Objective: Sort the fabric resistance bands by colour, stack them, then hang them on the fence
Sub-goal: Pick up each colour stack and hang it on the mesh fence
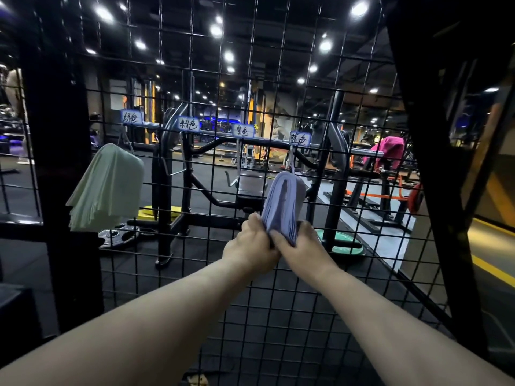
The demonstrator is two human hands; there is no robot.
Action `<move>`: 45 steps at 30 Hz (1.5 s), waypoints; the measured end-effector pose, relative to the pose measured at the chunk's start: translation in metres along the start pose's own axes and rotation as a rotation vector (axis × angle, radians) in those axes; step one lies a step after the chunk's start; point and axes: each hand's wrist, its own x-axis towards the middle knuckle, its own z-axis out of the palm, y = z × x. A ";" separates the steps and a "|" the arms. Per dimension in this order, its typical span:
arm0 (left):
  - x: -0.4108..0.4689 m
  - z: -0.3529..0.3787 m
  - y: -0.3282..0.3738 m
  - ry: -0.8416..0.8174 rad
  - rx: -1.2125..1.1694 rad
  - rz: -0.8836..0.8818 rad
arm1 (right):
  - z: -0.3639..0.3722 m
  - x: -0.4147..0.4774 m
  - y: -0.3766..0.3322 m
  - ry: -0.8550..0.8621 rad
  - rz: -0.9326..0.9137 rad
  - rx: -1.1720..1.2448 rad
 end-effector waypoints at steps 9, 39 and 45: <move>-0.004 -0.018 -0.007 0.155 0.091 0.099 | -0.023 0.000 0.001 0.033 -0.045 0.177; 0.040 -0.051 0.031 0.153 -0.457 0.149 | -0.046 0.038 -0.038 0.211 -0.110 0.085; 0.048 -0.050 0.036 0.138 -0.564 0.154 | -0.052 0.038 -0.041 0.155 -0.104 0.097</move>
